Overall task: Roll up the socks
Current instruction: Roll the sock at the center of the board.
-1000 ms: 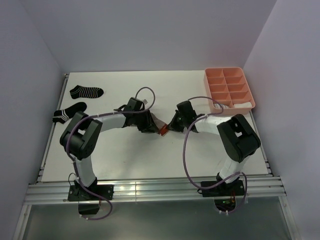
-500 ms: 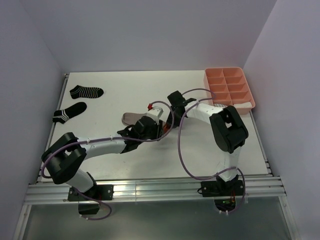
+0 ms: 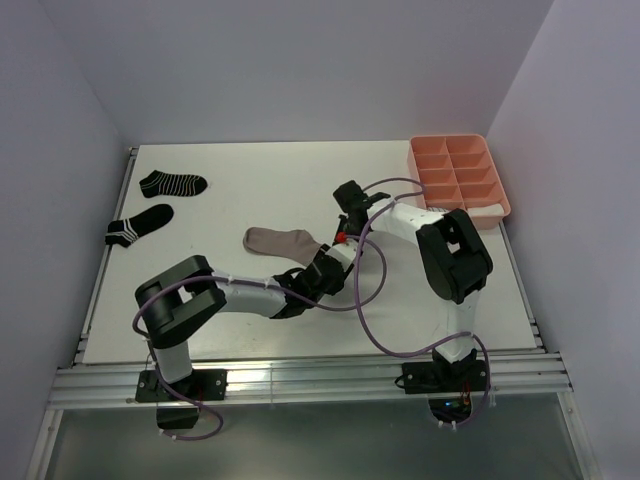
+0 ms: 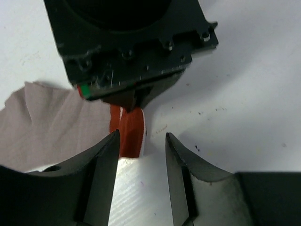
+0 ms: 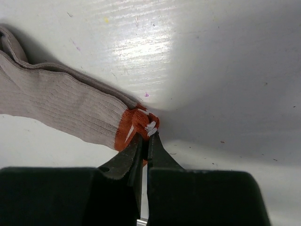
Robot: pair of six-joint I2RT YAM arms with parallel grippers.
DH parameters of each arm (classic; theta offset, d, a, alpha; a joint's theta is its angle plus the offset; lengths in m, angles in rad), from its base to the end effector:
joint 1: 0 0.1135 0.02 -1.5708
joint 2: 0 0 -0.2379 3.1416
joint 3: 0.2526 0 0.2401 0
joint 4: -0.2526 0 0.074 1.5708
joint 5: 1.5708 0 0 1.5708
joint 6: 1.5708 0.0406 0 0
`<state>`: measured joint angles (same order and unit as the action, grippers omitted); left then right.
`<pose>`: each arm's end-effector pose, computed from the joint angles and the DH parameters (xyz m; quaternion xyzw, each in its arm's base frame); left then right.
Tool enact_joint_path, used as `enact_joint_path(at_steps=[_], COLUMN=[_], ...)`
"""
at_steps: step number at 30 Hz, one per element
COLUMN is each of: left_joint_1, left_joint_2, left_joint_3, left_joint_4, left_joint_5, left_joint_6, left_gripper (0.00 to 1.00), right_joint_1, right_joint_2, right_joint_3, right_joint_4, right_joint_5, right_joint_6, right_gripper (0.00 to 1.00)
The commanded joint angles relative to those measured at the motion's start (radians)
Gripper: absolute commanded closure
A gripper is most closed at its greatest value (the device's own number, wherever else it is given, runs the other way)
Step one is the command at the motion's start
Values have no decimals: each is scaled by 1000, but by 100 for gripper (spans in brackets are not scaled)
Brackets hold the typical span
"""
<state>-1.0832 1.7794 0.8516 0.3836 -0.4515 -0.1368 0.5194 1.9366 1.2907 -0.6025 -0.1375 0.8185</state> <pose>0.1802 -0.3020 0.1389 0.2891 0.8058 -0.1144 0.5040 0.3124 0.1850 0.1353 0.1358 0.9754 0.1525 0.0836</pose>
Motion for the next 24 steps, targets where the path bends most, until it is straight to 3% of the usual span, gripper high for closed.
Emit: enact_joint_path(at_steps=[1,24], left_joint_1=[-9,-21], left_joint_2=[28,166], left_joint_3=[72,201], left_joint_4=[34,-224], left_joint_5=[-87,-194], left_joint_6=[58,-10], left_gripper=[51,57], right_joint_1=[10,-2], right_joint_2=[51,108], right_joint_3=[-8,24], right_joint_4=[-100,-111], right_joint_5=[-8,-97], right_joint_6=[-27,-44], right_gripper=[100,100])
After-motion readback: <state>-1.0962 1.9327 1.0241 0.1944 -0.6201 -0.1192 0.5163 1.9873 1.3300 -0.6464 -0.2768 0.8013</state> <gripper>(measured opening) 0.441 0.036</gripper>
